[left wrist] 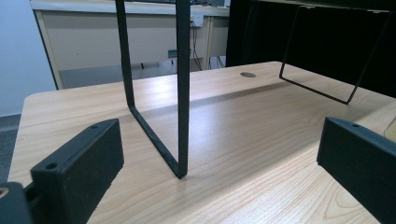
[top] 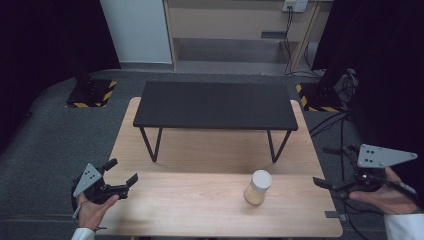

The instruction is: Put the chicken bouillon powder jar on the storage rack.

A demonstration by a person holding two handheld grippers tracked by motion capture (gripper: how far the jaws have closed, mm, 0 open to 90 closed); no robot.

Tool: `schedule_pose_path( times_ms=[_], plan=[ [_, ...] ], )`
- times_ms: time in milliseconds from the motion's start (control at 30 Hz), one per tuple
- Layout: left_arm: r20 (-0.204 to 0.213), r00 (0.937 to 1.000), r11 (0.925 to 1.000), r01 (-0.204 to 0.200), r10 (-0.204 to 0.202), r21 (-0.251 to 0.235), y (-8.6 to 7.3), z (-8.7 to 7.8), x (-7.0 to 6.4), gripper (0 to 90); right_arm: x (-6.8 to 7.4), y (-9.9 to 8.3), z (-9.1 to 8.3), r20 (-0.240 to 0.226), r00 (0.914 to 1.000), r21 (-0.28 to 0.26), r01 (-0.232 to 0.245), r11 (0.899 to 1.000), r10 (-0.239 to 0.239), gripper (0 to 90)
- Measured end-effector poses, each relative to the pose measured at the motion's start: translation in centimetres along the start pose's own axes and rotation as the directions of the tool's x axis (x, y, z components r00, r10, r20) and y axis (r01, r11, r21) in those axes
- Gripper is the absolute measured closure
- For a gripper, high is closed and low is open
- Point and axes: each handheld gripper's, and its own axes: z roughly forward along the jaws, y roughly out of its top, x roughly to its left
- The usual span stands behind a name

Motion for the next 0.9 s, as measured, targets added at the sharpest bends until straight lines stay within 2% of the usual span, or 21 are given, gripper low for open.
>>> schedule_pose_path(
  times_ms=[433, 567, 900],
  plan=[
    [0.001, 1.0, 1.0, 0.001, -0.001, 0.002, 0.0, 0.0, 0.0, 0.0, -0.5, -2.2, 4.6, -0.064, 0.9979, 0.031, 0.0, 1.0, 0.002, 5.2],
    [0.001, 1.0, 1.0, 0.001, -0.001, 0.002, 0.0, 0.0, 0.0, 0.0, -0.6, -3.0, 7.0, -0.102, 0.9948, 0.056, 0.001, 0.998, 0.004, 6.0],
    [-0.001, 1.0, 1.0, -0.002, 0.002, 0.002, 0.0, -0.1, 0.0, 0.0, -0.4, -3.5, 11.8, -0.168, 0.9857, 0.114, 0.018, 0.993, 0.001, 6.7]
  ],
)
